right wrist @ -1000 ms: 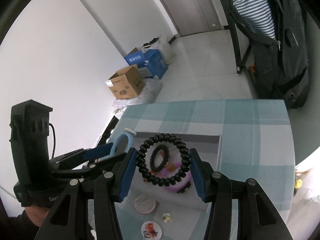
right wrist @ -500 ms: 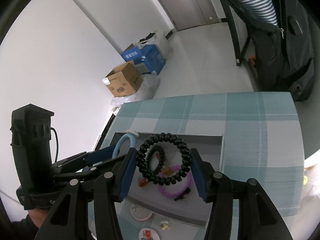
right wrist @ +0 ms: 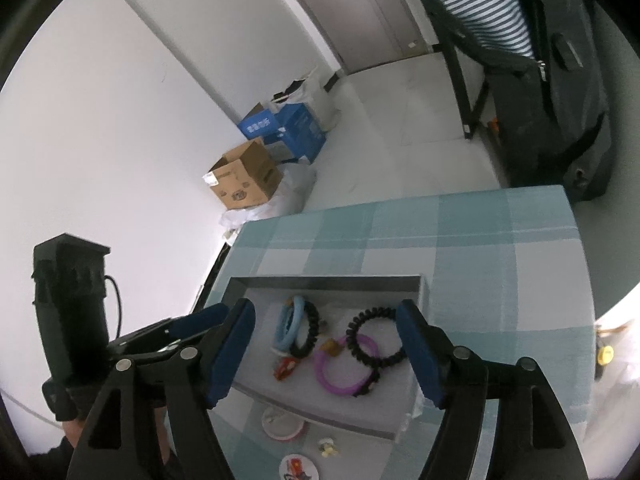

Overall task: Organize jewelry
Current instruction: 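Drop the beaded bracelet into the box while the left gripper drops the blue bangle, then withdraw both grippers from the box back over the remaining badges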

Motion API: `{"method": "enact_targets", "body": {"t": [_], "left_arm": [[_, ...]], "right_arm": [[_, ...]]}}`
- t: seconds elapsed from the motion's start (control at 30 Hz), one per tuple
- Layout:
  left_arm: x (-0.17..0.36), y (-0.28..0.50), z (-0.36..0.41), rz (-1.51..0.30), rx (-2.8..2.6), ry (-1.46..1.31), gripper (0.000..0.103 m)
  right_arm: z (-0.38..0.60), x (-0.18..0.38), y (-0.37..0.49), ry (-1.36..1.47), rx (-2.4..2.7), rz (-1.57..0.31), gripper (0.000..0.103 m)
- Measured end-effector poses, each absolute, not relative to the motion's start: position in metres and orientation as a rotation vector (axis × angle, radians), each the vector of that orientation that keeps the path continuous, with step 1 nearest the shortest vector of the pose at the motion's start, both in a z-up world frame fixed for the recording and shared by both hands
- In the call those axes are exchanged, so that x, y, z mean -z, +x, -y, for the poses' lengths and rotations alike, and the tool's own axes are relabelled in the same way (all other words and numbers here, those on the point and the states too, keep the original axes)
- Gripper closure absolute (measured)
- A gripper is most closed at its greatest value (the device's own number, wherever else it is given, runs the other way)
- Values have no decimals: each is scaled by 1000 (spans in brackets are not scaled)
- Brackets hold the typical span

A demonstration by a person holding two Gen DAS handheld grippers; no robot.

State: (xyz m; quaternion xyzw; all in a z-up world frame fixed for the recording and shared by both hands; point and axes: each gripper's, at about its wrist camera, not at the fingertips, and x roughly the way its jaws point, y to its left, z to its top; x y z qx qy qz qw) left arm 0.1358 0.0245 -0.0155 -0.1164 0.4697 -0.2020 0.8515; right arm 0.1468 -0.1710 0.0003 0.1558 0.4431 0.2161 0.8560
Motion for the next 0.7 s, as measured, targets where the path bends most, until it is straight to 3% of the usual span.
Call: {"method": "enact_targets", "body": {"t": [0.7], "left_arm": [[-6,71,-14,-918,309,-123,33]], "right_arm": [[188,-22,93,292,-425,-825,8]]}}
